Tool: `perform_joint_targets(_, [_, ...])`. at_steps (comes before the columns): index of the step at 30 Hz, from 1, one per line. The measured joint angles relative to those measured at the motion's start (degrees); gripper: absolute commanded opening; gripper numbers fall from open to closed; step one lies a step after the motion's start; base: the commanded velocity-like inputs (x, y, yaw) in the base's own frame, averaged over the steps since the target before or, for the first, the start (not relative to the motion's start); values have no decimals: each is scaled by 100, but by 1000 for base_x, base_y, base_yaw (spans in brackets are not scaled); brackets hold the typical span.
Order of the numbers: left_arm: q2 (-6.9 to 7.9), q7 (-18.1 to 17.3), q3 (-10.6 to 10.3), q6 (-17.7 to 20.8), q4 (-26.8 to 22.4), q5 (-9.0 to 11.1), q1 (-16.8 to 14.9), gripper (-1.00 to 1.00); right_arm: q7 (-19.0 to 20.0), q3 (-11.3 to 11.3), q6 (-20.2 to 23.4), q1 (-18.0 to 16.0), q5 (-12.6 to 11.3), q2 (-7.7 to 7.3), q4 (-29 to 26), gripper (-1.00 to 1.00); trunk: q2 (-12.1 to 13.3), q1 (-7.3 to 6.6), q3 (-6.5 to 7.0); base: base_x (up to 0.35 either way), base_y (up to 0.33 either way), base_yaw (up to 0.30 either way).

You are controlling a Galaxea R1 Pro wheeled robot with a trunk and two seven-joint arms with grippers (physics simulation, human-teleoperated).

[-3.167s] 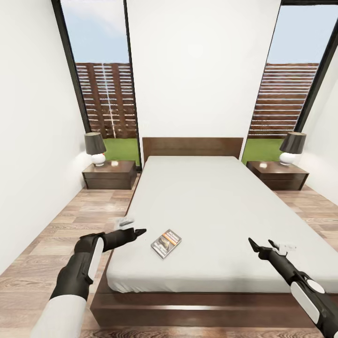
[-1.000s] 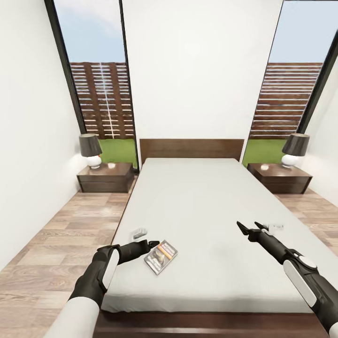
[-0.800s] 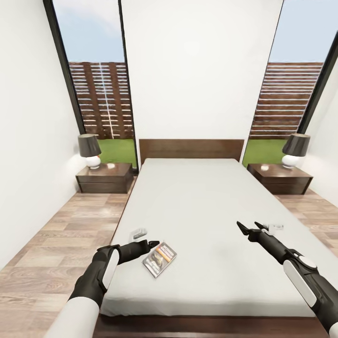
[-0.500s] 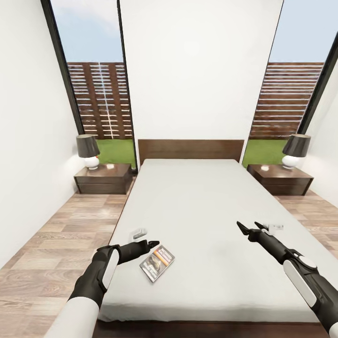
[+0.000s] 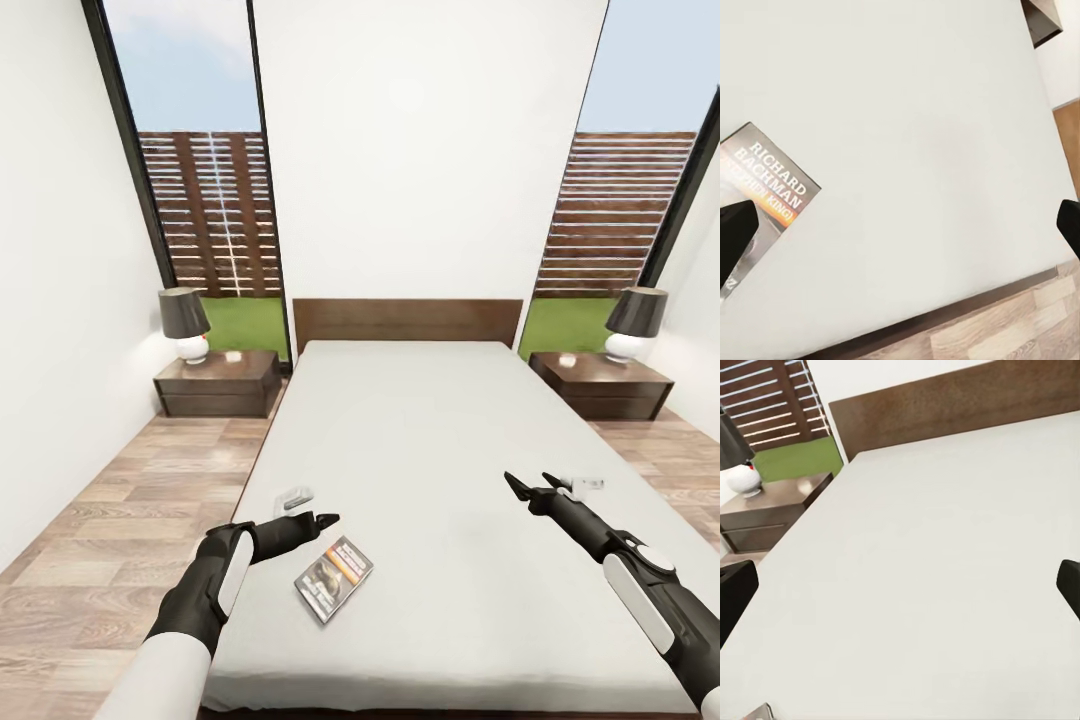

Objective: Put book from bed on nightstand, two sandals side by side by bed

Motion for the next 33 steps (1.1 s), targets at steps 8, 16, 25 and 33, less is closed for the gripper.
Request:
perform_joint_targets(8, [0,15,-2,-8,32,249,0,100,0,0,-3,0,3,0,0,100,0,1,0,22,-1,0])
perform_joint_targets(16, [6,21,-3,-10,37,307,0,100,0,0,-1,0,8,0,0,100,0,0,0,153,-60,0])
perform_joint_targets(25, [32,32,28,-171,12,299,0,100,0,0,0,0,9,0,0,100,0,1,0,11,-5,0])
perform_joint_targets(33, [52,36,83,-314,-4,290,0,100,0,0,-1,0,9,0,0,100,0,1,0,0,0,0])
